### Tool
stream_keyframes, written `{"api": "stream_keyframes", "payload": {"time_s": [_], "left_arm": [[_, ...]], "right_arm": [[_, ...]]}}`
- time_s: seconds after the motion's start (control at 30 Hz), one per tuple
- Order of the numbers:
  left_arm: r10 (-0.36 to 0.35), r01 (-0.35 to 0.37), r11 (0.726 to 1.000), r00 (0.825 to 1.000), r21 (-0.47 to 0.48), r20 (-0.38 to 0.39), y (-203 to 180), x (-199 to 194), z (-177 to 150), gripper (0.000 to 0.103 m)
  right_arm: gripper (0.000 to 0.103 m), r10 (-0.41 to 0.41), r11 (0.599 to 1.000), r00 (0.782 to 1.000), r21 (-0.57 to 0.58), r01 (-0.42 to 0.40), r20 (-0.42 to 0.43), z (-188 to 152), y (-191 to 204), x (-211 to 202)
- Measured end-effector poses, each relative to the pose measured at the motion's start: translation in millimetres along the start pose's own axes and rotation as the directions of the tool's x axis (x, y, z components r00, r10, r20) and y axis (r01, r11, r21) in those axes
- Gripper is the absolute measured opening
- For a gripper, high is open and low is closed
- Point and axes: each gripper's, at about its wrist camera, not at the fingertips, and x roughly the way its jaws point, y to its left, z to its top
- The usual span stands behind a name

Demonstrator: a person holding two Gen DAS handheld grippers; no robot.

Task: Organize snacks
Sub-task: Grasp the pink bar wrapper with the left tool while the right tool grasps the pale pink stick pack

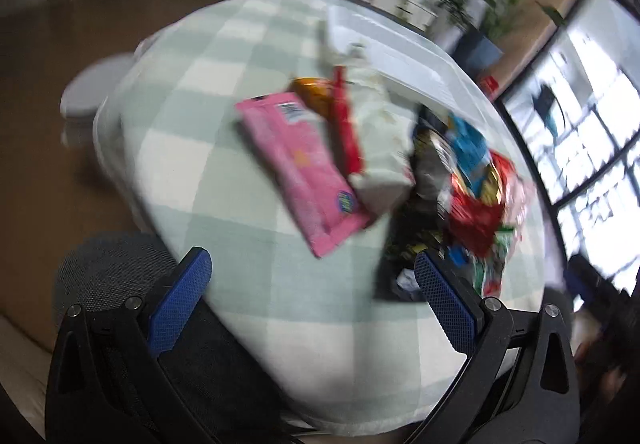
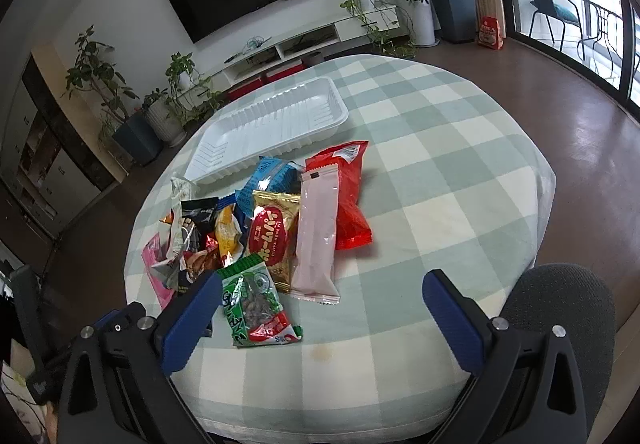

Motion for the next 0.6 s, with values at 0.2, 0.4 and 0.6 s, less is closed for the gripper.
{"api": "stream_keyframes", "payload": {"time_s": [0.2,0.4,0.6], "left_arm": [[0.098,-0.1,0.994,0.994,-0.039,-0.043,12,15,36,0.103],[0.103,-0.104,0.995,0.993,-0.011,-0.053,-1,39,56,0.101],[0.111,-0.111,0.994,0.992,0.009,-0.063,-5,55,59,0.089]], "right_arm": [[0.096,0.03,1.0,0.998,0.0,-0.03,-0.062,0,-5,13],[0.089,0.043,0.999,0.994,0.016,-0.041,-0.096,0,-12,23],[0.079,0.04,0.999,0.995,0.015,-0.038,-0.087,3,-19,25]]}}
